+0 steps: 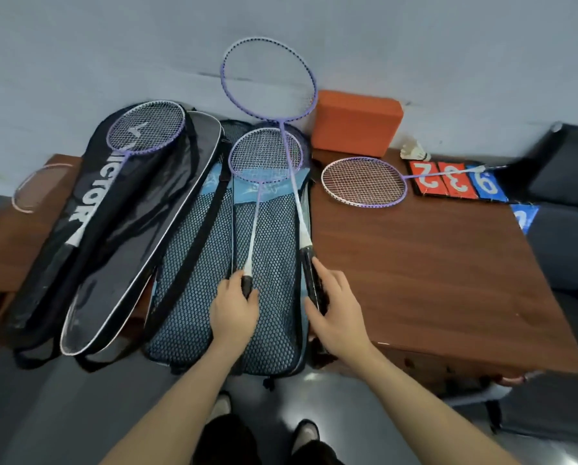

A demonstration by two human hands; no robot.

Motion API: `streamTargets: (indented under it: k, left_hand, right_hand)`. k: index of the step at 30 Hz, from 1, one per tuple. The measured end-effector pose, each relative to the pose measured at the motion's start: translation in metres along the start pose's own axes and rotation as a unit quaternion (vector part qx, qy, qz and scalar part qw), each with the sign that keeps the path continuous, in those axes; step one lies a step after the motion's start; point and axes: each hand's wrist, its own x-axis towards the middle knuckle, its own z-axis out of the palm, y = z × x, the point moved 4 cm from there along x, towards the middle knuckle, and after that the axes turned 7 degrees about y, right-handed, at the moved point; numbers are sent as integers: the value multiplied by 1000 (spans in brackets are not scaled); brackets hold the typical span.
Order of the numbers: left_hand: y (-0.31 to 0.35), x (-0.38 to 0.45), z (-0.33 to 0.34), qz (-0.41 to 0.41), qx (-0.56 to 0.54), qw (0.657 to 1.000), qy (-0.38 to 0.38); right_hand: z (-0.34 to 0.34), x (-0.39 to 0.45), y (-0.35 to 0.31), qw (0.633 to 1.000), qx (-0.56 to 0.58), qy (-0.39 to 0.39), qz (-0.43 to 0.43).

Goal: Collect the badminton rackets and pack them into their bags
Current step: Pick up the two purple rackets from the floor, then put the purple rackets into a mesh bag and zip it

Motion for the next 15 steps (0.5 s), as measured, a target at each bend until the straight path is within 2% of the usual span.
streamTargets:
  k: [4, 7, 12, 15]
  left_hand:
    - [-18, 14, 13, 85, 91, 989, -77]
    - [-31, 18, 22, 150, 117, 971, -143]
    - [-39, 35, 17, 266, 125, 942, -159]
    - [-45, 43, 14, 294, 118, 933, -169]
  right_hand:
    - [27, 3, -1, 999, -9, -19, 37]
    - [51, -6, -3, 997, -13, -32, 72]
    - [80, -11, 0, 988, -75, -30, 130]
    - [94, -18, 5, 982, -113, -45, 145]
